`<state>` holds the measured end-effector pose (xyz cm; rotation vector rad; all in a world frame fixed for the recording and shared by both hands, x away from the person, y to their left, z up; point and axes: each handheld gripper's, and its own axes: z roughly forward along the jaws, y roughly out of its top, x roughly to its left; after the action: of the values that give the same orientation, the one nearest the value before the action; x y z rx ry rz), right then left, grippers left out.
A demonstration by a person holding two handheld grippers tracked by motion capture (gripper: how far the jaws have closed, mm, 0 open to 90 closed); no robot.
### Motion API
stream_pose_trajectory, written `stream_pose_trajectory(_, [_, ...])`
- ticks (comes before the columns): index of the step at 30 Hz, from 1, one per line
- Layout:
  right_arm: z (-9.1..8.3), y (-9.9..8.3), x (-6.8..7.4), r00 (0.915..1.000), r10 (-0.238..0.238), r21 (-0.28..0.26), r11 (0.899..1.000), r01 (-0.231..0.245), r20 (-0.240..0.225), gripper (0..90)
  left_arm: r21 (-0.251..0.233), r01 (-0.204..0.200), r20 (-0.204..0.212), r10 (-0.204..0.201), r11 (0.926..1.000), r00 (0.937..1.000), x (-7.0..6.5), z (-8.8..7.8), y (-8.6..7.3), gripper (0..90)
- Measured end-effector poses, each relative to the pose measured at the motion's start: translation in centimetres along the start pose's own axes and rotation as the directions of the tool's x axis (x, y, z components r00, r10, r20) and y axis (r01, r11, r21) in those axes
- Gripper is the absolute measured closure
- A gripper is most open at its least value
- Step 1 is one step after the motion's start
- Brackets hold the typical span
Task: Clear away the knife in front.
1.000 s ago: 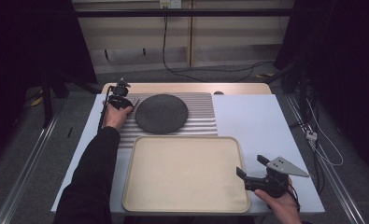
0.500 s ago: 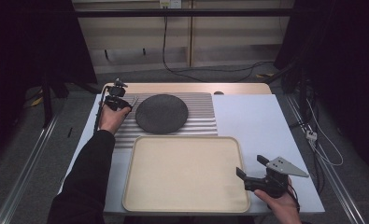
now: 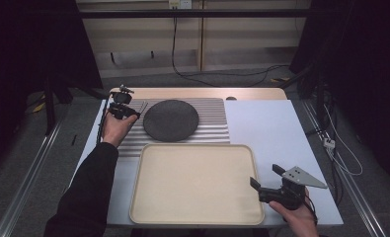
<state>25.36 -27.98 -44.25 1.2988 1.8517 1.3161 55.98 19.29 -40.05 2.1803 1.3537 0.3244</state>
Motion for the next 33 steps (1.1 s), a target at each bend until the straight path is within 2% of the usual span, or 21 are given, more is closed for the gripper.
stream_pose_trajectory(2, [0.0, 0.0, 0.0, 1.0000, 0.001, 0.001, 1.000, -0.001, 0.001, 6.3, 0.002, -0.013, 0.006, 0.013, 0.9999, 0.9999, -0.2, -0.3, 0.0, 80.0])
stream_pose_trajectory(4, [-0.1, 0.0, 0.0, 1.0000, 0.002, 0.001, 1.000, -0.002, 0.003, 6.3, -0.010, -0.001, 0.020, 0.002, 0.9999, 0.9998, -0.5, -0.6, -0.1, 80.0])
stream_pose_trajectory(6, [-0.1, 0.0, 0.0, 1.0000, 0.001, -0.002, 1.000, -0.001, 0.004, 6.3, -0.011, -0.018, 0.012, 0.018, 0.9998, 0.9998, -0.9, -1.0, -0.1, 80.0])
stream_pose_trajectory(9, [-0.2, 0.0, 0.0, 1.0000, 0.001, -0.002, 1.000, -0.001, 0.005, 6.3, -0.028, -0.039, 0.025, 0.040, 0.9988, 0.9989, -1.8, -1.6, -0.1, 80.0])
stream_pose_trajectory(15, [-0.4, -0.1, 0.0, 1.0000, -0.001, -0.005, 1.000, 0.001, 0.010, 6.3, -0.044, -0.056, 0.033, 0.057, 0.9975, 0.9978, -3.1, -2.3, 0.0, 80.0])
stream_pose_trajectory(23, [-0.4, -0.1, 0.0, 0.9999, -0.001, -0.005, 1.000, 0.001, 0.013, 6.4, -0.076, -0.057, 0.064, 0.062, 0.9955, 0.9960, -4.5, -3.2, -0.7, 80.0])
stream_pose_trajectory(24, [-0.4, -0.1, 0.0, 0.9999, -0.001, -0.005, 1.000, 0.001, 0.013, 6.3, -0.075, -0.070, 0.066, 0.075, 0.9947, 0.9950, -4.6, -3.3, -0.7, 80.0])
stream_pose_trajectory(28, [-0.4, -0.1, 0.1, 0.9999, -0.004, -0.005, 1.000, 0.004, 0.013, 6.3, -0.088, -0.073, 0.069, 0.079, 0.9935, 0.9945, -5.1, -4.0, -1.2, 80.0])
stream_pose_trajectory(29, [-0.4, -0.1, 0.1, 0.9999, -0.003, -0.004, 1.000, 0.003, 0.012, 6.4, -0.080, -0.091, 0.070, 0.096, 0.9927, 0.9929, -5.1, -4.3, -1.3, 80.0])
stream_pose_trajectory(31, [-0.4, 0.0, 0.1, 0.9999, -0.004, -0.005, 1.000, 0.004, 0.013, 6.3, -0.088, -0.087, 0.079, 0.093, 0.9924, 0.9925, -5.4, -4.6, -1.5, 80.0])
stream_pose_trajectory(33, [-0.4, 0.0, 0.2, 0.9999, -0.005, -0.006, 1.000, 0.005, 0.010, 6.4, -0.085, -0.104, 0.086, 0.112, 0.9909, 0.9900, -5.5, -5.0, -1.8, 80.0])
